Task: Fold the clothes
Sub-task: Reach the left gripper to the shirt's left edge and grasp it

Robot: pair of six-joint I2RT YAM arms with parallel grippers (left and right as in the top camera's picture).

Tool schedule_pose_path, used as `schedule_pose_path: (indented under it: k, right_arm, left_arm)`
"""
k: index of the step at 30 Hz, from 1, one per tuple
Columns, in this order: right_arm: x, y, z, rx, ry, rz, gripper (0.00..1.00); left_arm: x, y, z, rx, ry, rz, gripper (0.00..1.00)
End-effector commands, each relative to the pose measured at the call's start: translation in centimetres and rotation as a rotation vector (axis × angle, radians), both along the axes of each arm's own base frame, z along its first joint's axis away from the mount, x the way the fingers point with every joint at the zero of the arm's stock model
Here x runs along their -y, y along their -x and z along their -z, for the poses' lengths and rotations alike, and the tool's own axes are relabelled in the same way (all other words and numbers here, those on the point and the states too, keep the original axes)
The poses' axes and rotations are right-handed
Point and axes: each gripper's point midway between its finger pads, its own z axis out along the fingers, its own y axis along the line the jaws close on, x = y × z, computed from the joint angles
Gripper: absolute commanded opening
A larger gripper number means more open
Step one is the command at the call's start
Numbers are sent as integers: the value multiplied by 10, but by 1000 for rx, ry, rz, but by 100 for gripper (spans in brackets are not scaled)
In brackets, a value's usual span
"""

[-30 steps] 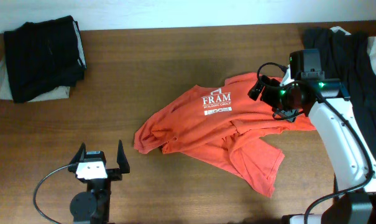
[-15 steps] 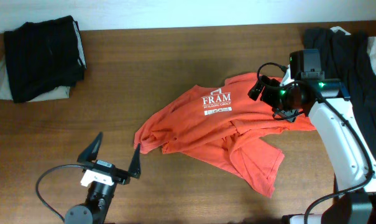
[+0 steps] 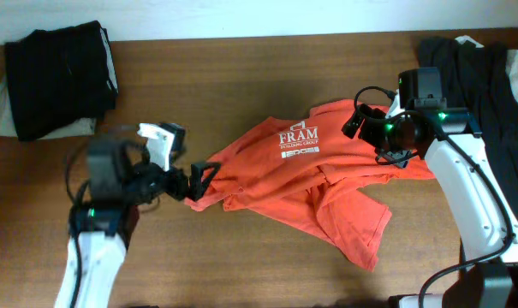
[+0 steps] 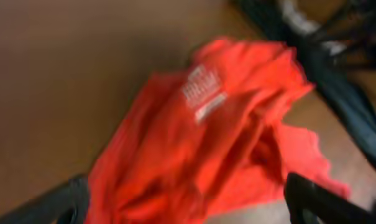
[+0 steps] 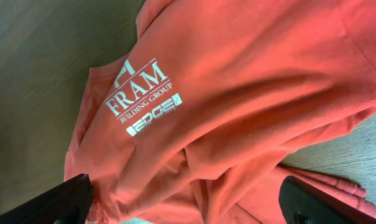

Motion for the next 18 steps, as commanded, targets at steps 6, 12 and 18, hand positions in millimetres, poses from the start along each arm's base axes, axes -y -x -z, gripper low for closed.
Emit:
schedule_pose_path:
  k: [6, 12, 18]
  right_arm:
    - [4, -2, -3, 9, 12, 9, 99]
    - [5, -2, -3, 9, 12, 10, 99]
    - [5, -2, -3, 9, 12, 10, 99]
  left_arm:
    - [-9, -19, 74, -488, -52, -65, 99]
    - [-83, -3, 120, -709, -366, -569, 99]
    - [-62, 5, 149, -795, -414, -532, 84]
